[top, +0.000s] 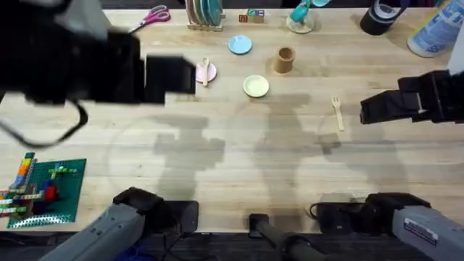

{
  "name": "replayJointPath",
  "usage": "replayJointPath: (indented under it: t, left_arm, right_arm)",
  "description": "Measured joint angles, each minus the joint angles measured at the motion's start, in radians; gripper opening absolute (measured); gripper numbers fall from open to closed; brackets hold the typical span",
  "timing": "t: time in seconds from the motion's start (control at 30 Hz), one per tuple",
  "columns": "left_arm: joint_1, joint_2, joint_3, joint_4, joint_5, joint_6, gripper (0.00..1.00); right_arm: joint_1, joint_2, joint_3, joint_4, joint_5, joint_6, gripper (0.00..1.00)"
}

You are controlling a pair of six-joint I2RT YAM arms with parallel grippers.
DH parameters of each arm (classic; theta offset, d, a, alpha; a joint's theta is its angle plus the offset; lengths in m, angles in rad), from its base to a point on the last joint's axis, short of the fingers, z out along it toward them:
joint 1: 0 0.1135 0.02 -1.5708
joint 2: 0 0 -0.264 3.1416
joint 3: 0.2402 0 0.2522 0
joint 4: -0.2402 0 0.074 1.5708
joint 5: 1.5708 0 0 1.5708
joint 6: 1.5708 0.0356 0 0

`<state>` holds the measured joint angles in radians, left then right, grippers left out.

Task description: Pick up a utensil and set it on the pink plate, then put the other utensil in the container.

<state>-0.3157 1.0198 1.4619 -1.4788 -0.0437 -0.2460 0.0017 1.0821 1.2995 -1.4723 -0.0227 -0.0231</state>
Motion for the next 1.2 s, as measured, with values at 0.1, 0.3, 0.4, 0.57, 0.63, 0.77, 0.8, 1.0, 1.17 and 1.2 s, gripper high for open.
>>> replayJointPath:
  t: [0.1, 0.3, 0.4, 0.57, 0.63, 0.77, 0.8, 1.0, 1.17, 1.2]
  left_arm:
    - [0.000, -0.066, -0.055, 0.000, 0.026, 0.044, 0.995]
    - [0.000, -0.169, -0.089, -0.011, 0.052, 0.105, 0.996]
    - [0.000, -0.189, -0.089, -0.035, 0.047, 0.117, 0.996]
    - [0.000, -0.188, -0.090, -0.032, 0.055, 0.126, 0.995]
    - [0.000, -0.188, -0.090, -0.016, 0.066, 0.157, 0.995]
    - [0.000, -0.188, -0.090, 0.021, 0.135, 0.274, 0.995]
    - [0.000, -0.188, -0.090, 0.031, 0.155, 0.303, 0.995]
    - [0.000, -0.188, -0.138, 0.122, 0.233, 0.407, 0.995]
    - [0.000, -0.188, -0.232, 0.236, 0.284, 0.435, 0.995]
    - [0.000, -0.186, -0.242, 0.253, 0.292, 0.437, 0.995]
  right_arm:
    - [0.000, 0.000, 0.000, 0.000, 0.000, 0.000, 0.998]
    - [0.000, 0.000, 0.000, 0.000, 0.000, 0.000, 0.998]
    - [0.000, 0.000, 0.000, 0.000, 0.000, 0.000, 0.998]
    - [0.000, 0.000, 0.000, 0.000, 0.000, 0.000, 0.998]
    - [0.000, 0.000, 0.000, 0.000, 0.000, 0.000, 0.998]
    - [0.000, 0.000, 0.000, 0.000, 0.000, 0.000, 0.997]
    - [0.000, 0.000, 0.000, 0.000, 0.000, 0.000, 0.998]
    - [0.000, 0.000, 0.000, 0.000, 0.000, 0.000, 0.998]
    - [0.000, 0.000, 0.000, 0.002, 0.000, 0.000, 0.998]
    - [0.000, 0.000, 0.000, 0.003, 0.000, 0.000, 0.998]
